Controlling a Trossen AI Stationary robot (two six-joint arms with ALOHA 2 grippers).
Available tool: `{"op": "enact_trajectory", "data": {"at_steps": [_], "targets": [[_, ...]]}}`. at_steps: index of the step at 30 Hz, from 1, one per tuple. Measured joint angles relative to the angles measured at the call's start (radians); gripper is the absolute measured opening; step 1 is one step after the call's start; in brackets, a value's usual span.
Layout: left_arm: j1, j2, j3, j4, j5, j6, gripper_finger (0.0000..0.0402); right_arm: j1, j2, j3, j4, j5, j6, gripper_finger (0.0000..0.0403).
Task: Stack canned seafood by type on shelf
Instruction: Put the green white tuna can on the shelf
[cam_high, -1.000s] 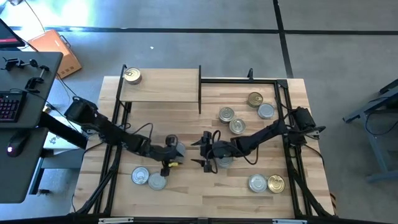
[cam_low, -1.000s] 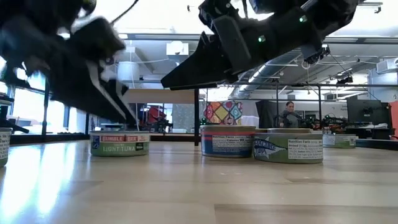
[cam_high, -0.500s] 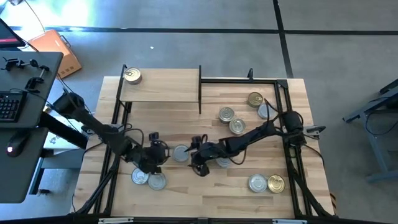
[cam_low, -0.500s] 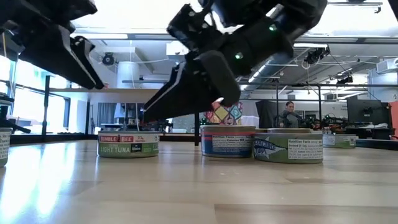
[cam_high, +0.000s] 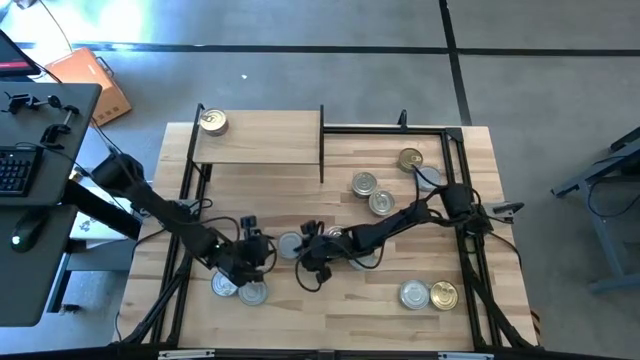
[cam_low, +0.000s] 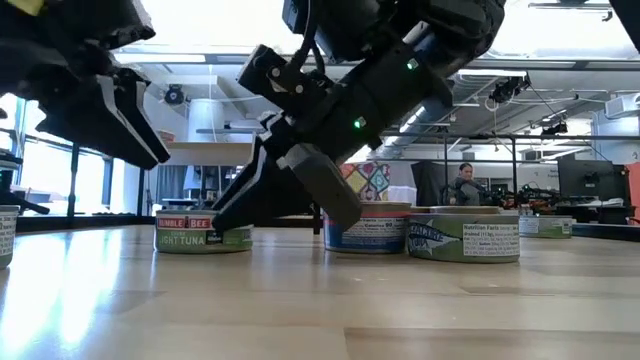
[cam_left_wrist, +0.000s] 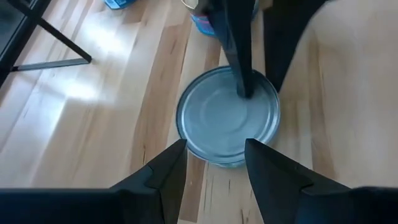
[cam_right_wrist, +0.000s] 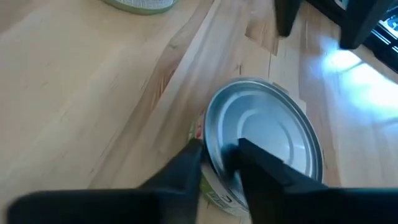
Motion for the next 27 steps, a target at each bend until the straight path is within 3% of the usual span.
{"op": "enact_trajectory", "data": {"at_steps": [3,5,10,19,23,27], "targets": [[-0.007,0.019,0.000,0.041,-0.002,0.060,0.0154,0.001,-0.003,0.001,-0.002,-0.001,0.017,0.0022],[-0.016,0.023,0.000,0.074,-0.001,0.113,0.0154,0.001,-0.004,0.001,-0.003,0.000,0.015,0.0008],[-0.047,0.028,0.000,0.170,-0.002,0.252,0.0154,0.000,-0.009,0.001,-0.008,-0.001,0.073,0.0006],[-0.088,0.083,0.001,0.200,-0.026,0.452,0.0158,-0.006,-0.058,-0.002,-0.012,-0.015,0.148,0.0001],[-0.081,0.157,0.001,0.239,-0.052,0.503,0.0177,-0.010,-0.064,-0.002,-0.013,-0.017,0.174,0.0001],[-0.072,0.224,0.005,0.305,-0.141,0.502,0.0206,-0.010,-0.064,-0.002,-0.012,-0.017,0.182,0.0000]]}}
